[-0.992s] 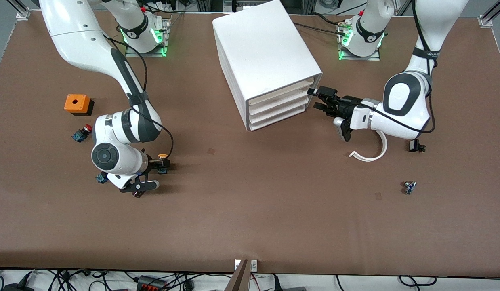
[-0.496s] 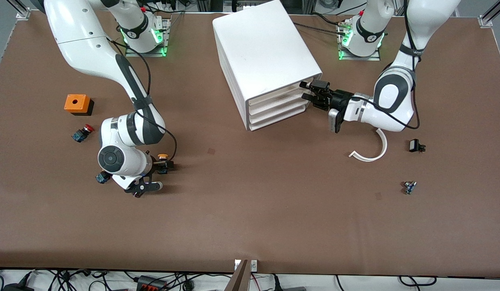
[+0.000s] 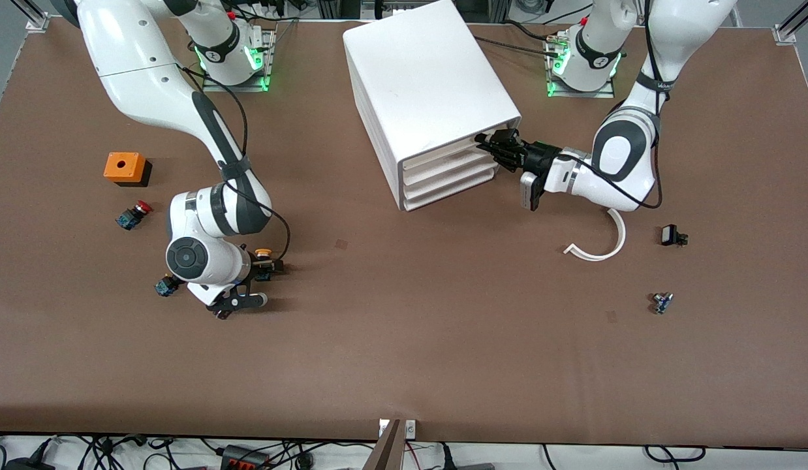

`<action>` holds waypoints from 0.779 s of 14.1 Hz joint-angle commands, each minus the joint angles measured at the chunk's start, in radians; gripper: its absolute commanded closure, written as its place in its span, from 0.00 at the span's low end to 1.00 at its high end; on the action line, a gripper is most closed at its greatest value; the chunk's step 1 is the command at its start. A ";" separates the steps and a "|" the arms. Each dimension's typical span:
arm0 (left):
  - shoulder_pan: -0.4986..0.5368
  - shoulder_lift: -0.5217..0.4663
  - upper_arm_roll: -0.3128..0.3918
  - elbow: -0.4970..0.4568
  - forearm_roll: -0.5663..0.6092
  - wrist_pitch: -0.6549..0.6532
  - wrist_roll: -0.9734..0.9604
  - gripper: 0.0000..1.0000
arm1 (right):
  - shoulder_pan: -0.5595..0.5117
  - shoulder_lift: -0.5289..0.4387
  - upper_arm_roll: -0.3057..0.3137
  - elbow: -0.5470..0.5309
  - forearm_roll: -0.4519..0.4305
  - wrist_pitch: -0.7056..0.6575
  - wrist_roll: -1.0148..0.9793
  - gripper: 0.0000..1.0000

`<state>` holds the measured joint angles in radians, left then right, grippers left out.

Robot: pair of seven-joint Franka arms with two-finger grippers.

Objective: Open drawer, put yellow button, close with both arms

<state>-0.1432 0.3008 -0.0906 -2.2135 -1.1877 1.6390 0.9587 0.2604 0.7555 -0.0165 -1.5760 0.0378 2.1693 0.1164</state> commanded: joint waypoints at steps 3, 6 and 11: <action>0.011 0.073 0.006 0.106 -0.001 0.007 0.011 0.91 | 0.000 0.005 -0.003 0.008 0.014 -0.011 -0.006 0.65; 0.043 0.139 0.008 0.234 0.046 0.001 0.002 0.91 | 0.003 -0.002 -0.003 0.034 0.014 -0.012 -0.012 0.89; 0.085 0.219 0.008 0.385 0.155 -0.004 -0.005 0.91 | 0.005 -0.022 -0.002 0.224 0.013 -0.187 -0.012 1.00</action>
<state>-0.0660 0.4605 -0.0797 -1.9118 -1.0788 1.6362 0.9793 0.2618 0.7444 -0.0174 -1.4494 0.0378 2.0851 0.1151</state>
